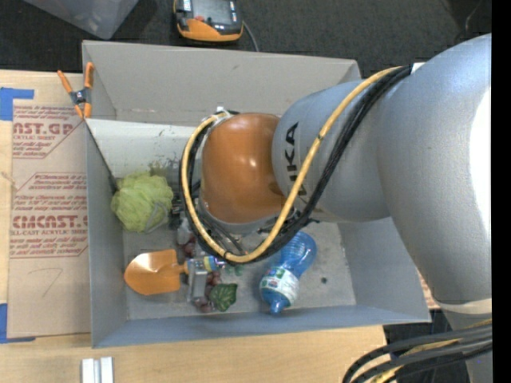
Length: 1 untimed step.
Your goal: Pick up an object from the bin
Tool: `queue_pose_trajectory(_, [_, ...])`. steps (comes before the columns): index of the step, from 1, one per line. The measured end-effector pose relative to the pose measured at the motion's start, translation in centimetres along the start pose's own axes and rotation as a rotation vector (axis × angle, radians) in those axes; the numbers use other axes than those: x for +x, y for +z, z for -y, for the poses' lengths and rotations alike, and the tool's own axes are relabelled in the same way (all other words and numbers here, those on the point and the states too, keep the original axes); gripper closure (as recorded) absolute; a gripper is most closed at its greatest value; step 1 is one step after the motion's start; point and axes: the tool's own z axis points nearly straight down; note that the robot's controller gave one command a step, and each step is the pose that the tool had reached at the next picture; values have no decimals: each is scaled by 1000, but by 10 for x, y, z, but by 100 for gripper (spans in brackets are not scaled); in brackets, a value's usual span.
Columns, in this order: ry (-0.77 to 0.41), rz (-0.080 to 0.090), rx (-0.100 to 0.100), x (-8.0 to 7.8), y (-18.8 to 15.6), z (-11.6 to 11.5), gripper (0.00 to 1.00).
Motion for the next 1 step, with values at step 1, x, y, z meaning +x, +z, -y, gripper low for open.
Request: queue_pose_trajectory(1, [2, 7, -2, -2, -4, 1, 0])
